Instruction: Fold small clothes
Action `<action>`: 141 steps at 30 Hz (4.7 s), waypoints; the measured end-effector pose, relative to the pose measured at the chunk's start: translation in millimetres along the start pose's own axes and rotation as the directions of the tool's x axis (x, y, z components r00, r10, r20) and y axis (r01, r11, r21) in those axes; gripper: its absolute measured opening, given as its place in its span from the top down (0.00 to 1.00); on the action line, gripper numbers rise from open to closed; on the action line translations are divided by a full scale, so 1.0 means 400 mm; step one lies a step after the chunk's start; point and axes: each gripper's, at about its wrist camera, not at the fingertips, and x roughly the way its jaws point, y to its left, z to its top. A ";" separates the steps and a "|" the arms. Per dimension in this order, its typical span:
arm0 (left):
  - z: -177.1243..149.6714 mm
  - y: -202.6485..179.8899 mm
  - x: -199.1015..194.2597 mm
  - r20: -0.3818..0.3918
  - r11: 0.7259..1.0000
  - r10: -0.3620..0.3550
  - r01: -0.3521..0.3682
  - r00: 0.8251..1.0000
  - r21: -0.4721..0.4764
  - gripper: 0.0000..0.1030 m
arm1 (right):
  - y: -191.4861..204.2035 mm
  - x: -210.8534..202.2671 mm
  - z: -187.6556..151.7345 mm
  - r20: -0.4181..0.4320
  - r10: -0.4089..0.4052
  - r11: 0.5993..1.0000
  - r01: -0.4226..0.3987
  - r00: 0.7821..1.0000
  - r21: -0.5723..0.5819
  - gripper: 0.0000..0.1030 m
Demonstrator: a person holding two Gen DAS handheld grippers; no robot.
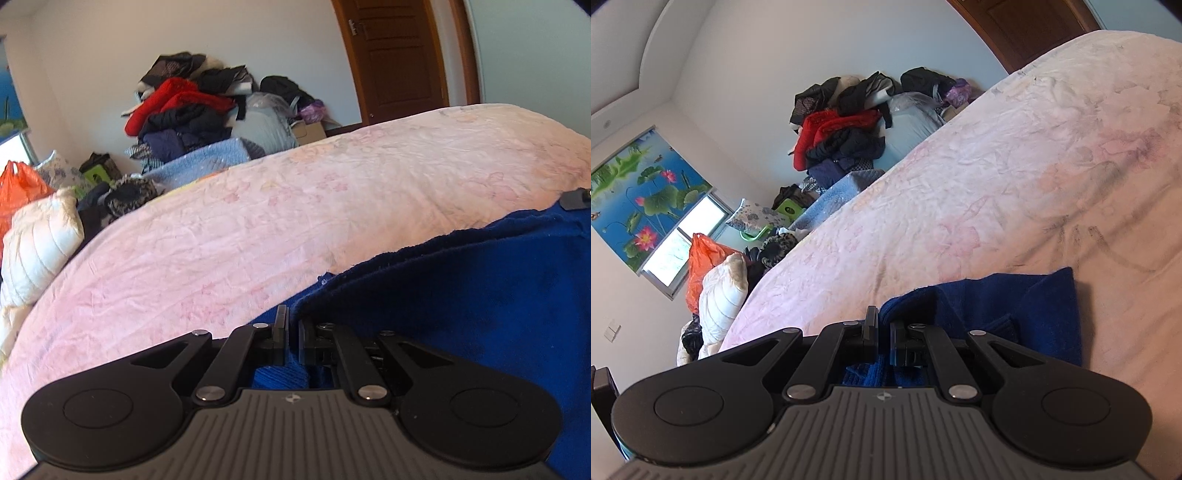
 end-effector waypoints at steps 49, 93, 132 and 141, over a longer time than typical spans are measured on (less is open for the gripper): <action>-0.020 0.117 -0.042 0.055 0.937 0.019 0.002 0.998 -0.350 0.39 | 0.049 0.013 -0.012 0.126 -0.113 0.989 0.123 0.986 -0.080 0.48; -0.155 0.050 0.021 -0.168 0.912 0.116 -0.172 0.979 -0.372 0.27 | 0.157 0.087 -0.208 0.126 -0.425 0.697 0.413 0.896 -0.586 0.00; -0.305 0.214 -0.122 -0.075 0.789 -0.049 -0.007 0.996 -0.615 0.19 | 0.371 0.046 -0.371 0.033 -0.278 0.603 0.201 0.960 -0.772 0.01; -0.296 0.284 -0.054 -0.088 0.762 -0.188 0.089 0.978 -0.641 0.19 | 0.508 0.026 -0.515 -0.016 -0.184 0.425 0.064 0.983 -0.903 0.01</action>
